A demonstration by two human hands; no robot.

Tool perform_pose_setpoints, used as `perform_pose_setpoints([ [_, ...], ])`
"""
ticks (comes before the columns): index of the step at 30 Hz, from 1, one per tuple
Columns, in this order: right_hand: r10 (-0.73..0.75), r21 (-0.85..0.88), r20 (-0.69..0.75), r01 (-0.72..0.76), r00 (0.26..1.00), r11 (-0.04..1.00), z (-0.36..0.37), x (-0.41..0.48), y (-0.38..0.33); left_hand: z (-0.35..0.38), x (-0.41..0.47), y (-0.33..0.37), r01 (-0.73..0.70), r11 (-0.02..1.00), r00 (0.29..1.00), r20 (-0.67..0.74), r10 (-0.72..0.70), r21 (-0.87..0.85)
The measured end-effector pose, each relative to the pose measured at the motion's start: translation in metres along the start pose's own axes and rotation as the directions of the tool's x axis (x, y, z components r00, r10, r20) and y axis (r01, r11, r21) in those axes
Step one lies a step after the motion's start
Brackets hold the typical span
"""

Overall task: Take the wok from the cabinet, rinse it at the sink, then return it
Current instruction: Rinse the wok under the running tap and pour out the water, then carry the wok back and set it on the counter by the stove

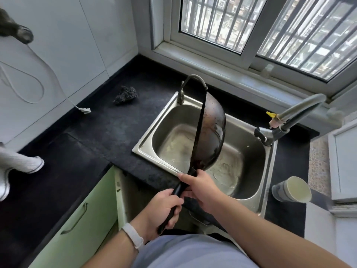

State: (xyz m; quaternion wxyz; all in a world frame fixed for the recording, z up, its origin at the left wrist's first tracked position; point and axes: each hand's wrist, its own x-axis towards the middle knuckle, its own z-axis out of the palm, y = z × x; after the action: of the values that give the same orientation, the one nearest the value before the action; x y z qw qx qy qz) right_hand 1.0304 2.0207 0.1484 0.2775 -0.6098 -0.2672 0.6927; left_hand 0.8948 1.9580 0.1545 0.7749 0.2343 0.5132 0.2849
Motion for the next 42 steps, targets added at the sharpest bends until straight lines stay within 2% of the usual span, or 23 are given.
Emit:
perform_pose_setpoints([
  [4, 0.03, 0.063, 0.034, -0.032, 0.999, 0.998, -0.002, -0.004, 0.005, -0.001, -0.008, 0.001, -0.055, 0.946, 0.995, -0.064, 0.079, 0.321],
  [7, 0.07, 0.115, 0.122, -0.084, 0.99, 0.99, -0.006, -0.007, 0.012, -0.002, -0.015, -0.002, -0.051, 0.837, 0.977, -0.146, 0.155, 0.544],
  [9, 0.085, 0.118, 0.172, -0.106, 0.981, 0.987, -0.011, -0.01, 0.014, 0.003, -0.02, -0.004, -0.055, 0.771, 0.958, -0.183, 0.219, 0.635],
  [16, 0.125, 0.151, 0.317, -0.18, 0.94, 0.972, -0.027, -0.035, 0.014, 0.05, -0.051, -0.024, -0.002, 0.705, 0.871, -0.344, 0.349, 0.71],
  [23, 0.198, 0.227, 0.422, -0.315, 0.885, 0.922, -0.03, -0.065, 0.032, 0.091, -0.091, -0.048, 0.173, 0.543, 0.742, -0.471, 0.476, 0.821],
  [25, 0.204, 0.219, 0.449, -0.329, 0.87, 0.919, -0.03, -0.073, 0.038, 0.096, -0.101, -0.057, 0.186, 0.549, 0.706, -0.5, 0.502, 0.815],
  [30, 0.2, 0.156, 0.499, -0.314, 0.843, 0.936, -0.021, -0.096, 0.051, 0.104, -0.126, -0.085, 0.194, 0.638, 0.614, -0.6, 0.514, 0.745],
  [36, 0.198, 0.004, 0.552, -0.24, 0.81, 0.971, 0.012, -0.124, 0.063, 0.101, -0.159, -0.115, 0.2, 0.72, 0.48, -0.706, 0.52, 0.665],
  [42, 0.21, -0.139, 0.616, -0.157, 0.759, 0.978, 0.065, -0.166, 0.091, 0.077, -0.214, -0.148, 0.209, 0.763, 0.381, -0.77, 0.512, 0.612],
])
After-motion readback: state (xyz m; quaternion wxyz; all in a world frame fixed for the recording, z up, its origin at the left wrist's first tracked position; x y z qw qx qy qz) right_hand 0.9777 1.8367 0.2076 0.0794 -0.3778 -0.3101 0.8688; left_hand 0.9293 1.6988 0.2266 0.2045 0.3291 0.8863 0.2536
